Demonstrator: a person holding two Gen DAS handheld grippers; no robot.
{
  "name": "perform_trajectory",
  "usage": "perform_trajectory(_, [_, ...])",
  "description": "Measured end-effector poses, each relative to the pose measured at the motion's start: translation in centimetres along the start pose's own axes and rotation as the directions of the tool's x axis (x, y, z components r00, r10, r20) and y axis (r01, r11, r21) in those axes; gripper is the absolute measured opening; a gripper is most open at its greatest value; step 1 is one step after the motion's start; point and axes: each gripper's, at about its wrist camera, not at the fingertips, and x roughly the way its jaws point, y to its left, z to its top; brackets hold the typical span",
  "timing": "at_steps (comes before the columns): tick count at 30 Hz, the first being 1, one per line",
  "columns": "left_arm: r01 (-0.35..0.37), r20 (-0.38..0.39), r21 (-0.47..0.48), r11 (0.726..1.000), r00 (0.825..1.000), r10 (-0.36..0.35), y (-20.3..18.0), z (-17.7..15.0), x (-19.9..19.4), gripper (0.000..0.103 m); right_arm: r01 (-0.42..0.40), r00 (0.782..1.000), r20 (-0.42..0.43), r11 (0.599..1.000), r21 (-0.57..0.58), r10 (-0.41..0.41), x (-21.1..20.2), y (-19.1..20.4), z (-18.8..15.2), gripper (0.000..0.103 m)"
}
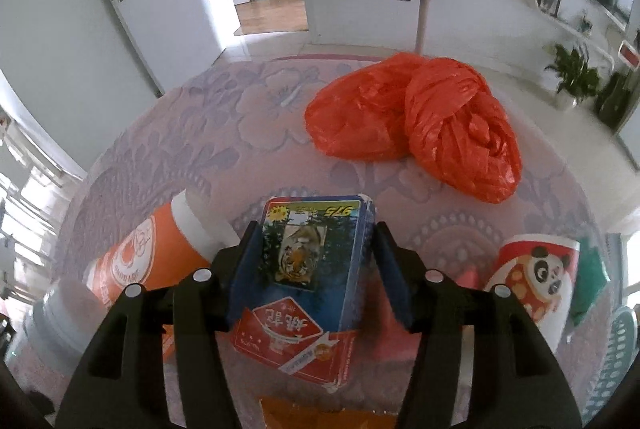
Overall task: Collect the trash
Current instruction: 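Grasp the pink-white spray can with the left tool while the right grasps the snack box, then carry can and snack box to the basket and open both tools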
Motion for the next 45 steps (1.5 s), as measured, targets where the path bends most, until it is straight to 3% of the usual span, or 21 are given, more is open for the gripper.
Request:
perform_trajectory(6, [0.002,0.015,-0.016,1.0,1.0,-0.002,0.2,-0.1,-0.3,0.047,0.073,0.995,0.078,0.993,-0.09,-0.066,-2.9,2.9,-1.4,0.025])
perform_trajectory(17, [-0.007,0.051,-0.037,0.999,0.999,0.009,0.8,-0.7,-2.0,0.047,0.098,0.993,0.072,0.986,-0.134,-0.089,-6.0,5.6,-4.9,0.019])
perform_trajectory(23, [0.003,0.072,-0.008,1.0,0.997,-0.002,0.3,-0.3,-2.7,0.047,0.071,0.988,0.142,0.994,-0.079,-0.059,-9.9,4.3,-5.9,0.018])
perform_trajectory(29, [0.037,0.091,0.053,0.998,0.995,-0.041,-2.8,0.5,-2.7,0.047,0.079,0.967,0.244,0.997,-0.008,-0.075,-15.6,0.9,-7.2,0.018])
perform_trajectory(34, [0.087,0.088,0.113,0.99,0.991,-0.097,-7.0,0.8,-1.6,0.047,0.132,0.934,0.325,0.989,0.07,-0.148,-20.5,-3.2,-8.9,0.018])
perform_trajectory(45, [0.236,0.009,0.252,0.939,0.969,-0.246,-19.0,0.7,4.1,0.047,0.239,0.874,0.335,0.912,0.333,-0.351,-26.8,-17.1,-13.8,0.018])
